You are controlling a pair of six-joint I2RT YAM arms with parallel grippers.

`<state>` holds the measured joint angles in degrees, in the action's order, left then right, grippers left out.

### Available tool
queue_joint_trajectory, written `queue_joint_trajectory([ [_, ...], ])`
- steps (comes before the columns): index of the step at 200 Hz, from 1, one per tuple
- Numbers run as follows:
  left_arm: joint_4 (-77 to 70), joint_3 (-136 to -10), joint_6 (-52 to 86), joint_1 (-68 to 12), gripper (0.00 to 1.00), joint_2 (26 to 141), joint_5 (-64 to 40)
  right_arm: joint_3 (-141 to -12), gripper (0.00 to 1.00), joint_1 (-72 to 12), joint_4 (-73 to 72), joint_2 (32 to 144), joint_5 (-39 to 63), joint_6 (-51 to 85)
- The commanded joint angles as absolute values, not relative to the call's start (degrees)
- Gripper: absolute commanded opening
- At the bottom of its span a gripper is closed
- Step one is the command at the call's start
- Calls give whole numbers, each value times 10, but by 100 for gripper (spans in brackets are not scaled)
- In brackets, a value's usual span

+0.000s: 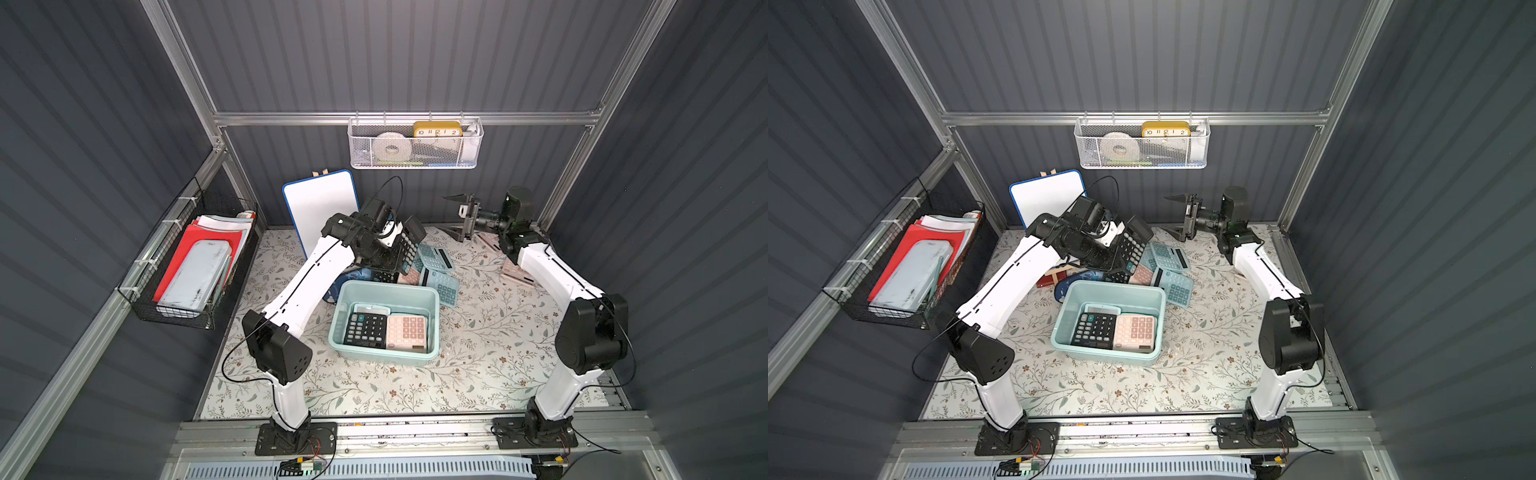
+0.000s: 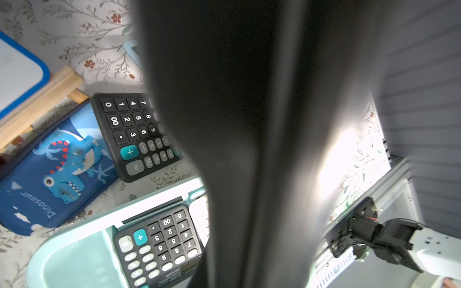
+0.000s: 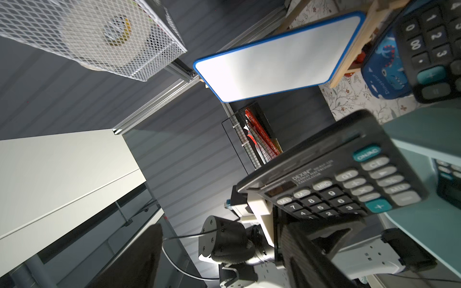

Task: Put the calculator in the storage box
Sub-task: Place the calculator in the storage box.

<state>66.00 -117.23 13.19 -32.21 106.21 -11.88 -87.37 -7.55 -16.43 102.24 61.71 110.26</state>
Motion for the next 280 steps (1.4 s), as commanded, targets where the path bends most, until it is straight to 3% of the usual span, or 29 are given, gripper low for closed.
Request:
queue_joint_trajectory([
  [1, 673, -1201, 180, -293, 0, 1070, -189, -875, 82, -51, -67, 994, 631, 942],
  [29, 665, -1204, 234, -247, 0, 1071, -297, -922, 81, -36, 211, 986, 569, 643],
  [52, 661, -1207, 262, -230, 0, 1069, -347, -898, 78, -37, 218, 989, 536, 569],
  [106, 597, -1174, 334, -207, 0, 1052, -442, -843, 73, -53, -15, 1025, 561, 618],
  [159, 560, -1149, 369, -201, 0, 1050, -493, -865, 71, -85, -314, 1126, 605, 809],
  [231, 510, -1103, 410, -196, 0, 1039, -550, -961, 64, -118, -491, 1236, 618, 956],
  [280, 484, -1084, 433, -194, 0, 1037, -574, -957, 56, -133, -480, 1235, 636, 942],
])
